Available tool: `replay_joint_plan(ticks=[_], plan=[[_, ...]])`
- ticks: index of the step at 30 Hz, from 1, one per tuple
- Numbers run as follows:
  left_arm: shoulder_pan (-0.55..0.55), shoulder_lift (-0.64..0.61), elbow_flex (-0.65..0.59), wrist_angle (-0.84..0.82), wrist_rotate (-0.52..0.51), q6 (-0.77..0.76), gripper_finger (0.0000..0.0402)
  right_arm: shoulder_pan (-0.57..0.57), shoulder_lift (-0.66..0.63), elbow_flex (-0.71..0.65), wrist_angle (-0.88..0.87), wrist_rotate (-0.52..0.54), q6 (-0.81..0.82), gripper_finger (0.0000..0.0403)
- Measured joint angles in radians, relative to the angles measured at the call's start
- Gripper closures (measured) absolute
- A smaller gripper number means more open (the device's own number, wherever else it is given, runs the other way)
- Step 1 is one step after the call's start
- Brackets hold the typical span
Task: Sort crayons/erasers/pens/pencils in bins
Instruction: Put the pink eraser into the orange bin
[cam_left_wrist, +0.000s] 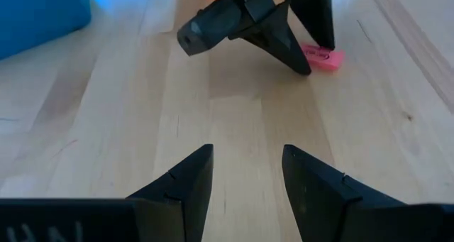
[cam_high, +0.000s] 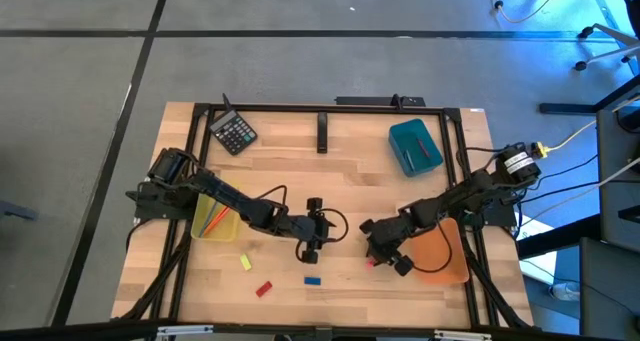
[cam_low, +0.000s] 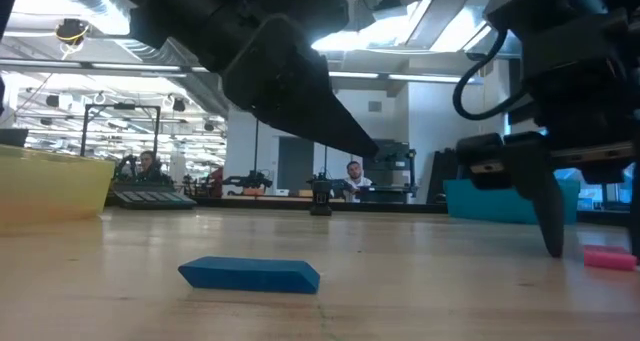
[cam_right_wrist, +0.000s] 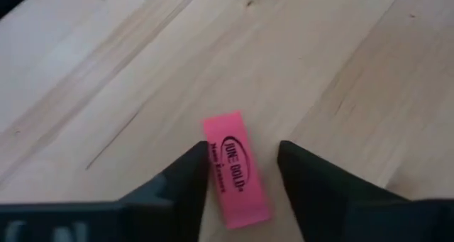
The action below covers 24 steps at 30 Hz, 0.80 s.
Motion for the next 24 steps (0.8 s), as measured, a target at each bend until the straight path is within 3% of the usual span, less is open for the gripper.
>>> replay_joint_plan(ticks=[9, 12, 19, 24], plan=[[0.000, 0.000, 0.000, 0.003, -0.007, 0.001, 0.0240, -0.047, -0.033, 0.003, -0.020, -0.012, 0.012, 0.0356], [0.000, 0.000, 0.000, 0.006, -0.020, 0.001, 0.0240, -0.062, -0.065, 0.018, -0.069, 0.013, 0.011, 0.0367], [0.000, 0.000, 0.000, 0.007, -0.032, 0.002, 0.0240, -0.091, -0.190, 0.087, -0.340, 0.255, 0.009, 0.0385], [0.001, 0.000, 0.000, 0.007, -0.065, 0.002, 0.0240, -0.119, -0.254, 0.088, -0.373, 0.268, 0.062, 0.0398]])
